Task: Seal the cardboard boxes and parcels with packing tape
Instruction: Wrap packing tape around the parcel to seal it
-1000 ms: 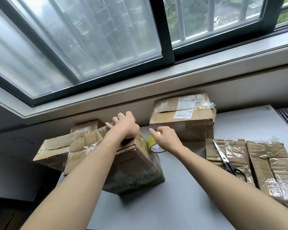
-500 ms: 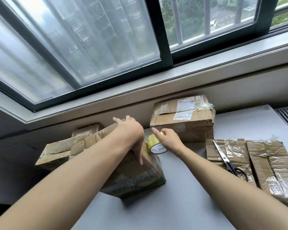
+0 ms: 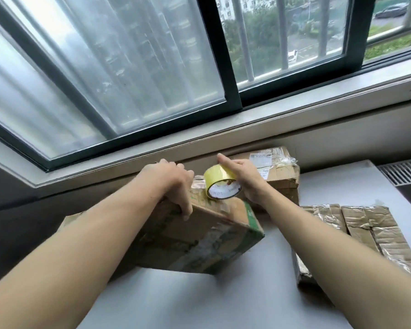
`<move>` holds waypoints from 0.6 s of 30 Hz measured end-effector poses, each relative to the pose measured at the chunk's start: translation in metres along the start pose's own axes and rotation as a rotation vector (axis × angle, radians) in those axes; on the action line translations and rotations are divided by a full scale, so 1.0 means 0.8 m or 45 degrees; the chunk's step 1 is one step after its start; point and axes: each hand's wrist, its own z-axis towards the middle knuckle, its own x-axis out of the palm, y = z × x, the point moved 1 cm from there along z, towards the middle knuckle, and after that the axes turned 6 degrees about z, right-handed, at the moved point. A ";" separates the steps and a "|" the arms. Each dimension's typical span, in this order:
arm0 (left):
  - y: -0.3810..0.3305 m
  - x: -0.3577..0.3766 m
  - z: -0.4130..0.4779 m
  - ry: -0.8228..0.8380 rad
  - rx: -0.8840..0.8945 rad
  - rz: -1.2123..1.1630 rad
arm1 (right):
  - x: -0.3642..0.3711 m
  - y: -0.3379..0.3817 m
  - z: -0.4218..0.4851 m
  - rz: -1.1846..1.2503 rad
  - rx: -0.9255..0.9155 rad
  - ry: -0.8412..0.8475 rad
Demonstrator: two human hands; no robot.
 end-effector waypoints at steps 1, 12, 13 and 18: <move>0.013 0.005 -0.006 -0.048 0.014 -0.086 | 0.005 0.020 0.001 0.056 -0.029 0.021; 0.022 0.203 0.006 -0.340 0.210 -0.785 | 0.096 -0.002 -0.009 -0.286 -0.038 0.207; 0.021 0.221 0.009 -0.346 0.223 -0.809 | 0.103 -0.014 -0.011 -0.326 -0.018 0.227; 0.025 0.302 0.021 -0.379 0.280 -0.928 | 0.153 -0.057 -0.017 -0.563 -0.008 0.289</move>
